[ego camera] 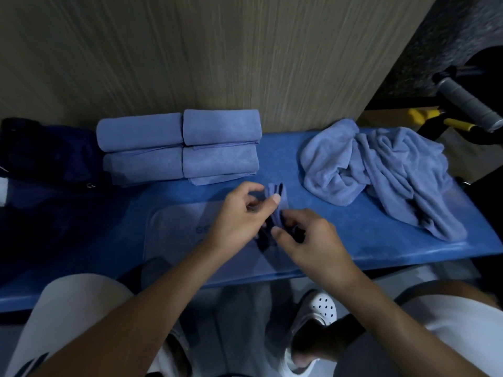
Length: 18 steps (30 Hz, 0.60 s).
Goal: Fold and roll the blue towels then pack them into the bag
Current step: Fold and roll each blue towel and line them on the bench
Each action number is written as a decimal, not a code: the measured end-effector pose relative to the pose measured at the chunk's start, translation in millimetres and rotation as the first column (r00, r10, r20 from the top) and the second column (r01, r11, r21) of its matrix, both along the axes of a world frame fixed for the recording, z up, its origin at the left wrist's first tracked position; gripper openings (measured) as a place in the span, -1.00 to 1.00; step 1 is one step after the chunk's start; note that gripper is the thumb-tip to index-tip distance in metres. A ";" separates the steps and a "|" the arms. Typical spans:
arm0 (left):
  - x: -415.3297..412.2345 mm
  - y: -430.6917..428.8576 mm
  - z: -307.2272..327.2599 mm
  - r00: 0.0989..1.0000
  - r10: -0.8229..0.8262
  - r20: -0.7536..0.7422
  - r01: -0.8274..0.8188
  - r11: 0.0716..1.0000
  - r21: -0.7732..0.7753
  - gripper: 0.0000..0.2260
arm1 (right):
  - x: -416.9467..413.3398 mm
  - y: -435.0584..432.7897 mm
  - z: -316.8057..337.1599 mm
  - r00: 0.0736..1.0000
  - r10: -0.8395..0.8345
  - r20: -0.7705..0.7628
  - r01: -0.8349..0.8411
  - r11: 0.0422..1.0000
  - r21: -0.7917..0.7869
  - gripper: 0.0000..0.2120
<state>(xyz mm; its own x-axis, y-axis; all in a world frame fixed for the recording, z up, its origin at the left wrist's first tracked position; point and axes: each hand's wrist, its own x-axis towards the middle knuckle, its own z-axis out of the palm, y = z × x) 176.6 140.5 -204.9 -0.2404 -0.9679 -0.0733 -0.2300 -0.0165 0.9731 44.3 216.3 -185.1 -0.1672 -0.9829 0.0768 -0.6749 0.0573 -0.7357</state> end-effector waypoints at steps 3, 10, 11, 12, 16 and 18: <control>-3.7 -6.0 0.1 0.999 0.049 0.021 -0.049 0.999 0.012 -0.69 | 7.7 2.4 -0.6 0.993 0.061 0.098 -0.062 0.998 0.006 -0.85; 4.9 -12.5 -6.0 0.994 0.043 0.104 -0.047 0.998 0.040 -0.64 | -2.4 -0.5 -9.4 0.970 -0.194 0.148 0.188 0.981 0.049 -0.87; 4.9 -12.0 -6.3 0.989 0.040 0.139 -0.040 0.999 -0.002 -0.64 | -4.6 -0.8 -12.5 0.972 -0.215 0.098 0.202 0.971 0.131 -0.79; 5.6 -11.6 -7.0 0.981 0.043 0.187 -0.034 0.998 -0.052 -0.64 | -5.6 -0.3 -14.7 0.977 -0.212 0.025 0.202 0.955 0.217 -0.67; 10.5 -8.8 -2.7 0.933 0.062 0.355 0.015 0.977 -0.211 -0.64 | 1.6 6.8 -18.1 0.977 -0.093 -0.193 0.156 0.926 0.343 -0.44; 12.1 -8.3 -2.0 0.905 0.059 0.421 0.062 0.961 -0.268 -0.64 | 6.7 9.5 -19.7 0.969 -0.062 -0.239 0.138 0.939 0.314 -0.45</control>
